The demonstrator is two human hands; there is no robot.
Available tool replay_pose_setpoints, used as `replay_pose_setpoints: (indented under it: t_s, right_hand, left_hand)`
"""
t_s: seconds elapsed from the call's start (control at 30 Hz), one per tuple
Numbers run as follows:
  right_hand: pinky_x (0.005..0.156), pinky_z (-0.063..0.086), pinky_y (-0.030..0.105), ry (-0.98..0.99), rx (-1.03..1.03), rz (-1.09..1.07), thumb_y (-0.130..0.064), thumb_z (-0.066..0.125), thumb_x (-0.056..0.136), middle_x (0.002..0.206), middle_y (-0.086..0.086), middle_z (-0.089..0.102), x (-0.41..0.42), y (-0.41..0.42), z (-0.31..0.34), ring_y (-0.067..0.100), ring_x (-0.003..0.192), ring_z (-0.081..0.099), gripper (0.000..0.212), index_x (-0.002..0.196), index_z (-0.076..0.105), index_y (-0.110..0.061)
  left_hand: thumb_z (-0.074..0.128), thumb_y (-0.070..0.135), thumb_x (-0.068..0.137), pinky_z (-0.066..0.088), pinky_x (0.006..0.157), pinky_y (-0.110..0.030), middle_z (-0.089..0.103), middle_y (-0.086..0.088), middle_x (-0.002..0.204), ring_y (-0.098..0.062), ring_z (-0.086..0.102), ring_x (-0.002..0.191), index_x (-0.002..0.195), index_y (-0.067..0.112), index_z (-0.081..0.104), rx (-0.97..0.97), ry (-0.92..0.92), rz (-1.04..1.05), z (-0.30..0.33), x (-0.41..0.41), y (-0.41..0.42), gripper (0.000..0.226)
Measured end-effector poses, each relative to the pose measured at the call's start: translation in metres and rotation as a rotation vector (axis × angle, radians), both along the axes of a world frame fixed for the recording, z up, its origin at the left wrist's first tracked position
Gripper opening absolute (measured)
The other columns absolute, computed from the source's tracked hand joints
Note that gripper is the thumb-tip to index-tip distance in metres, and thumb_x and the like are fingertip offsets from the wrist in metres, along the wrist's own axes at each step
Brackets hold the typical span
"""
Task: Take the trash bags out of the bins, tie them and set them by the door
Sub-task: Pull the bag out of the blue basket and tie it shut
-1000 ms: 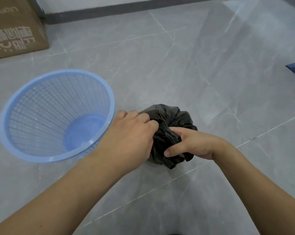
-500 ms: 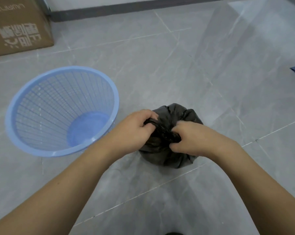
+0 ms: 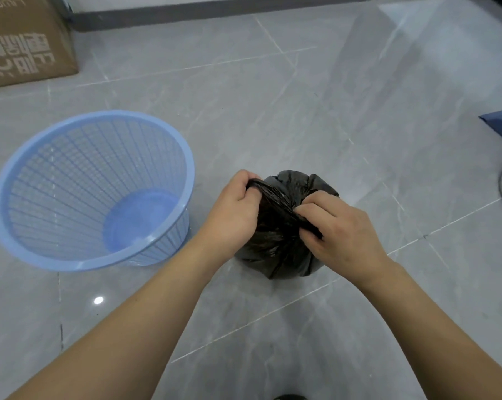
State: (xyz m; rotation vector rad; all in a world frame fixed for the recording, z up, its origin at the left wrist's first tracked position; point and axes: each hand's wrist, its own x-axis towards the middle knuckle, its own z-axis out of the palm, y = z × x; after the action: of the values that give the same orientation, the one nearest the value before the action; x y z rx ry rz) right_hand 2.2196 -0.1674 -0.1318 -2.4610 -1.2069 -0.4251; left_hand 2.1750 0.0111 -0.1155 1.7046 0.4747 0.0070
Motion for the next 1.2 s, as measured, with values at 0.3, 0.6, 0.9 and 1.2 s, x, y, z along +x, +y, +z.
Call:
replay_pose_setpoints:
  t_s: [0.3,0.6,0.9,1.2]
  right_hand:
    - [0.042,0.044,0.030,0.023,0.083,-0.006,-0.007,0.056,0.085,0.090,0.003,0.064,0.001,-0.015,-0.008,0.018,0.063,0.056,0.030,0.111,0.067,-0.019]
    - [0.050,0.049,0.028,0.240,-0.026,-0.160,-0.031,0.054,0.081,0.098,-0.007,0.058,0.010,-0.026,-0.005,0.009,0.075,0.055,0.025,0.100,0.067,-0.022]
    - [0.070,0.047,0.022,0.952,0.225,-0.193,-0.016,0.065,0.082,0.088,-0.012,0.062,0.008,-0.017,0.000,0.006,0.078,0.062,0.002,0.081,0.067,-0.015]
    - [0.036,0.028,0.013,1.857,0.698,-0.274,-0.012,0.057,0.079,0.070,0.005,0.064,0.010,-0.021,0.004,0.004,0.039,0.045,0.014,0.090,0.065,-0.009]
  left_hand:
    - [0.048,0.027,0.088,0.048,0.072,-0.042,0.059,-0.001,0.073,-0.022,0.058,0.071,0.087,0.016,0.055,0.026,0.131,-0.018,-0.013,0.022,-0.017,0.014]
    - [0.065,0.057,0.071,0.023,0.100,-0.031,0.058,0.018,0.096,-0.012,0.042,0.112,0.099,0.052,0.056,0.399,0.065,-0.364,-0.031,0.002,-0.014,0.029]
    - [0.057,0.034,0.086,0.025,0.093,-0.039,0.052,0.009,0.091,-0.021,0.048,0.098,0.103,0.034,0.070,0.998,-0.110,-0.195,-0.035,0.008,-0.016,0.022]
    - [0.059,0.030,0.084,0.029,0.090,-0.039,0.058,0.006,0.093,-0.021,0.052,0.092,0.098,0.029,0.071,1.053,-0.137,-0.170,-0.041,0.001,-0.015,0.019]
